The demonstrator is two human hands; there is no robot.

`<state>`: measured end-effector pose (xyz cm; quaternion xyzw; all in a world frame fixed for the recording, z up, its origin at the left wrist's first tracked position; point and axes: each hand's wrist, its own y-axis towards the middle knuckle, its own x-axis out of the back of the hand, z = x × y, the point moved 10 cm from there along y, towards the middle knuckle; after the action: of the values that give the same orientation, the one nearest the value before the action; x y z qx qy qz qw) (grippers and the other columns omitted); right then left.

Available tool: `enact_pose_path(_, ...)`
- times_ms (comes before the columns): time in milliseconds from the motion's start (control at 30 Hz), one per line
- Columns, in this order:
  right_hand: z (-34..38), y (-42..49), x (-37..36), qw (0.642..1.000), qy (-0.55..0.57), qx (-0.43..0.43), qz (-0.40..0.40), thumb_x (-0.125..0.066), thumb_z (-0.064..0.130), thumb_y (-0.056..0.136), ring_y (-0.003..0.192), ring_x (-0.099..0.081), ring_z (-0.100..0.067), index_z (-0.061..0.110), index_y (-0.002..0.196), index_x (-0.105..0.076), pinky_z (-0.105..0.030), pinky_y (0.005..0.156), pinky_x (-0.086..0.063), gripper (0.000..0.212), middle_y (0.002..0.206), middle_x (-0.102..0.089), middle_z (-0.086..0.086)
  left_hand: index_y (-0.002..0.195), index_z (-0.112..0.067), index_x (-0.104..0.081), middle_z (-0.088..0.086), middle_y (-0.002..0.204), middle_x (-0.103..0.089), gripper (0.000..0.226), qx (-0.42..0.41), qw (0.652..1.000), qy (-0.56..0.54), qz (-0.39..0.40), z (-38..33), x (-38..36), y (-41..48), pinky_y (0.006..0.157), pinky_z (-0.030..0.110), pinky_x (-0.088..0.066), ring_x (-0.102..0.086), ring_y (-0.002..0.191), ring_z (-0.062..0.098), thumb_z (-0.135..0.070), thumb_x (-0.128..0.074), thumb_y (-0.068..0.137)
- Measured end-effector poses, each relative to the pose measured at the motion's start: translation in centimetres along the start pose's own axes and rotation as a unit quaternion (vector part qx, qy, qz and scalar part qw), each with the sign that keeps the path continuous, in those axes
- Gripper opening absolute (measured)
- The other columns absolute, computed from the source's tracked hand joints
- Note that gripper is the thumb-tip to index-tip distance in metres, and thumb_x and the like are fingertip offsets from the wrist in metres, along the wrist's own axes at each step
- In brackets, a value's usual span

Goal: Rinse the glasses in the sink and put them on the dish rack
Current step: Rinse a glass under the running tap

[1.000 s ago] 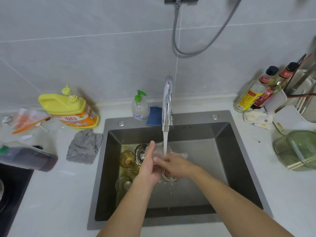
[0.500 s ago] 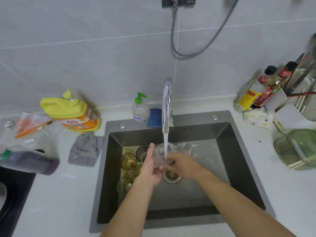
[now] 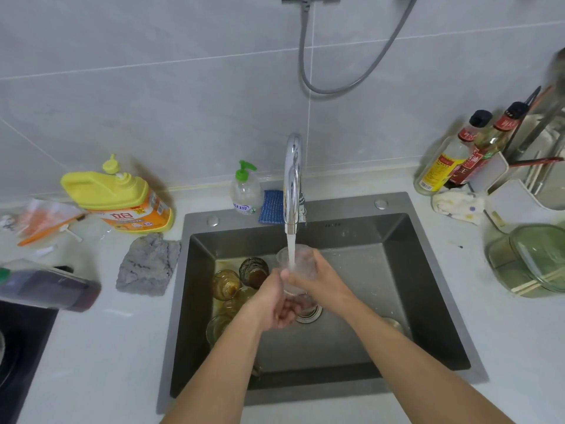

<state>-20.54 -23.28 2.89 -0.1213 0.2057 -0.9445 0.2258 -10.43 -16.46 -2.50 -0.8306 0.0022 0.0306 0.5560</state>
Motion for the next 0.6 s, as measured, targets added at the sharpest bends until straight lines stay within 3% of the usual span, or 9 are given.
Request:
enact_pose_path(67, -0.1, 0.5, 0.1, 0.999, -0.021, -0.023, -0.027, -0.066, 0.075, 0.08, 0.12, -0.059, -0.012, 0.028, 0.139, -0.047, -0.034, 0.091, -0.054, 0.078, 0.129, -0.057, 0.008, 0.086, -0.011, -0.063, -0.003, 0.052, -0.056, 0.077, -0.064, 0.991, 0.09, -0.081, -1.3, 1.1, 0.4, 0.044, 0.023, -0.038, -0.044, 0.041, 0.011, -0.069, -0.016, 0.104)
enact_pose_path(100, -0.1, 0.8, 0.0, 0.998, -0.026, -0.039, -0.034, -0.056, 0.084, 0.08, 0.118, -0.062, -0.016, 0.027, 0.137, -0.051, -0.04, 0.092, -0.056, 0.081, 0.127, -0.06, 0.005, 0.087, -0.013, -0.063, -0.001, 0.055, -0.058, 0.076, -0.096, 0.984, 0.1, -0.11, -2.2, 1.4, 0.6, 0.05, 0.027, -0.045, -0.05, 0.044, 0.014, -0.069, -0.013, 0.104)
enact_pose_path(200, -0.6, 1.5, -0.2, 0.997, -0.026, -0.065, -0.044, -0.018, 0.087, 0.09, 0.101, -0.064, -0.015, 0.028, 0.131, -0.059, -0.035, 0.093, -0.054, 0.083, 0.122, -0.066, -0.002, 0.108, -0.024, -0.072, 0.015, 0.093, -0.078, 0.095, -0.152, 0.98, 0.013, -0.128, -2.8, 1.5, 2.0, 0.089, 0.047, -0.062, -0.077, 0.087, 0.03, -0.091, -0.009, 0.085)
enact_pose_path(267, -1.2, 1.4, -0.3, 0.992, -0.073, -0.094, -0.048, -0.003, 0.089, 0.086, 0.099, -0.061, -0.022, 0.027, 0.144, -0.047, -0.045, 0.099, -0.052, 0.096, 0.129, -0.066, -0.009, 0.129, -0.028, -0.068, 0.016, 0.117, -0.075, 0.104, -0.155, 0.975, -0.062, -0.145, -1.8, 1.9, 3.9, 0.093, 0.056, -0.06, -0.073, 0.107, 0.038, -0.098, -0.013, 0.075)
enact_pose_path(333, -0.8, 0.7, -0.6, 0.987, -0.127, -0.089, -0.036, -0.005, 0.087, 0.088, 0.107, -0.065, -0.028, 0.024, 0.146, -0.038, -0.049, 0.102, -0.05, 0.091, 0.13, -0.065, -0.011, 0.137, -0.029, -0.062, 0.015, 0.131, -0.068, 0.091, -0.142, 0.97, -0.119, -0.157, -1.6, 2.0, 2.8, 0.09, 0.053, -0.062, -0.069, 0.113, 0.037, -0.09, -0.02, 0.083)
enact_pose_path(400, -0.3, 0.2, -0.6, 0.986, -0.154, -0.058, -0.026, -0.026, 0.083, 0.091, 0.103, -0.068, -0.023, 0.023, 0.136, -0.038, -0.044, 0.091, -0.055, 0.076, 0.125, -0.065, -0.005, 0.125, -0.019, -0.069, 0.014, 0.122, -0.072, 0.073, -0.125, 0.961, -0.209, -0.131, -1.6, 1.4, 1.2, 0.069, 0.036, -0.064, -0.072, 0.098, 0.029, -0.073, -0.025, 0.101)
enact_pose_path(467, 0.0, -0.1, -0.5, 0.99, -0.13, -0.043, -0.02, -0.048, 0.084, 0.084, 0.09, -0.065, -0.012, 0.026, 0.135, -0.039, -0.034, 0.077, -0.054, 0.077, 0.122, -0.063, 0.001, 0.114, -0.016, -0.075, 0.014, 0.115, -0.075, 0.065, -0.123, 0.958, -0.235, -0.109, -1.8, 0.9, 1.1, 0.062, 0.033, -0.058, -0.072, 0.093, 0.028, -0.06, -0.027, 0.108)
enact_pose_path(533, -0.2, 0.1, -0.2, 0.996, -0.07, -0.052, -0.036, -0.052, 0.078, 0.087, 0.088, -0.061, -0.007, 0.03, 0.141, -0.038, -0.029, 0.074, -0.052, 0.073, 0.126, -0.062, -0.001, 0.112, -0.022, -0.075, 0.014, 0.12, -0.074, 0.061, -0.138, 0.959, -0.224, -0.105, -2.5, -0.1, 0.4, 0.075, 0.037, -0.056, -0.07, 0.102, 0.028, -0.067, -0.034, 0.104)
enact_pose_path(600, -1.0, 0.8, 0.3, 0.993, -0.068, -0.071, -0.071, -0.031, 0.069, 0.099, 0.125, -0.056, -0.021, 0.028, 0.151, -0.038, -0.041, 0.102, -0.047, 0.066, 0.148, -0.05, -0.008, 0.118, -0.034, -0.069, 0.008, 0.127, -0.07, 0.06, -0.181, 0.963, -0.169, -0.102, -3.6, -1.0, 0.2, 0.096, 0.048, -0.055, -0.066, 0.115, 0.027, -0.082, -0.055, 0.084)
